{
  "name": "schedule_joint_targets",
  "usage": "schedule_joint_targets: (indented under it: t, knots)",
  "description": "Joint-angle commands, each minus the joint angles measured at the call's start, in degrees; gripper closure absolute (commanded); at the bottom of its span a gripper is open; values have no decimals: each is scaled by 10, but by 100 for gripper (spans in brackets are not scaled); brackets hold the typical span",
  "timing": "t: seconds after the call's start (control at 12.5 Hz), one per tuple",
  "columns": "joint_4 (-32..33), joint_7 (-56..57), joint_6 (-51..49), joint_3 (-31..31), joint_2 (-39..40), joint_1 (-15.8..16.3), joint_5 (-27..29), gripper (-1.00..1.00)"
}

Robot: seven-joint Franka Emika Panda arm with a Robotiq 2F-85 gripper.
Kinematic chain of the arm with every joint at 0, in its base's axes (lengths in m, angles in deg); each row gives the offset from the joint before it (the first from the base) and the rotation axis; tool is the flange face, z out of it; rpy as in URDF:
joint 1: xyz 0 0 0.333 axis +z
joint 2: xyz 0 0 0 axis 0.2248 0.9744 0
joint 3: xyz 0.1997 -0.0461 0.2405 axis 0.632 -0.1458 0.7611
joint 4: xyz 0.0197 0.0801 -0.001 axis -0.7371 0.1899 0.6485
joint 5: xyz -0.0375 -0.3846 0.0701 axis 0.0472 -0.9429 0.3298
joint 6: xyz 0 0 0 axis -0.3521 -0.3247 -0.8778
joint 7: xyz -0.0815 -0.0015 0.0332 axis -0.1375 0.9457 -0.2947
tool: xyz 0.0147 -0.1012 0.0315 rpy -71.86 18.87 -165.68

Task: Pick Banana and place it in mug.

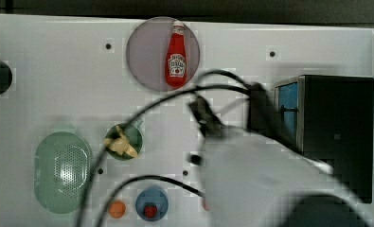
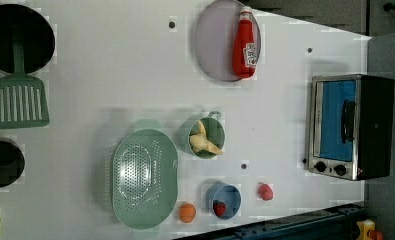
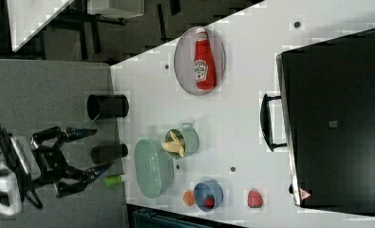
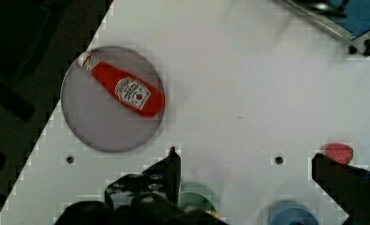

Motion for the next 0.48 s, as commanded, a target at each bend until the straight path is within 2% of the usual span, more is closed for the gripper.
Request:
schedule_joint_targets:
  t: [0.08,0.48]
  knots:
    - [22,64,-13,-2,32,6,-6,-100]
    - [22,62,-13,10,35,7,-34,-100]
